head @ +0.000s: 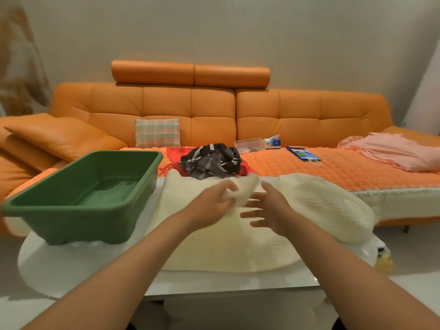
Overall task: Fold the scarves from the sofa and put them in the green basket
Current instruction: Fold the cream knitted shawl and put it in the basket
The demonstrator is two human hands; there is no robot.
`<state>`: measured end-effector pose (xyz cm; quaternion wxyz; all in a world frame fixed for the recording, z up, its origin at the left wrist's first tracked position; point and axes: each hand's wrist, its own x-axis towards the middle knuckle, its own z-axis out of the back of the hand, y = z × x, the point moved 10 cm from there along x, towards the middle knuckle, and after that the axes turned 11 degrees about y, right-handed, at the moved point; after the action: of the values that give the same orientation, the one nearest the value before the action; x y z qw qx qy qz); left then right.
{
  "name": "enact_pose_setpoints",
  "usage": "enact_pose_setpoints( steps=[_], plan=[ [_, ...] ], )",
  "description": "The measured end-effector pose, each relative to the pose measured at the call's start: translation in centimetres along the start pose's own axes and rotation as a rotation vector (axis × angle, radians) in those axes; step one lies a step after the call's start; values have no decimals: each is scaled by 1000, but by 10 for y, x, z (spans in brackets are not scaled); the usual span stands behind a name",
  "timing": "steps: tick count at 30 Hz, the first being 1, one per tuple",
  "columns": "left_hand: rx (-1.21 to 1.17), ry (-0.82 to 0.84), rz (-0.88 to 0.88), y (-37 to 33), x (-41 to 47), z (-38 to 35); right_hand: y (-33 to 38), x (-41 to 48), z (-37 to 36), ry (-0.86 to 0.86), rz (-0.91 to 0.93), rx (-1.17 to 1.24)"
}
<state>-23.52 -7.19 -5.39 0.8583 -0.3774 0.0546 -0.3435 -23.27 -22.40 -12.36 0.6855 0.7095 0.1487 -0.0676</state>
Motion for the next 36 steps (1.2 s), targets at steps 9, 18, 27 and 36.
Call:
enact_pose_setpoints(
  steps=[9, 18, 27, 36],
  plan=[
    [384, 428, 170, 44, -46, -50, -37, -9, 7, -77, -275, -718],
    [492, 506, 247, 77, -89, -36, -7, -19, 2, -211, 15, -647],
    [366, 324, 351, 86, -66, -1, -20, -47, 10, 26, -386, -1280],
    [516, 24, 309, 109, 10, 30, 45, 44, 11, -377, 63, -1230]
  ],
)
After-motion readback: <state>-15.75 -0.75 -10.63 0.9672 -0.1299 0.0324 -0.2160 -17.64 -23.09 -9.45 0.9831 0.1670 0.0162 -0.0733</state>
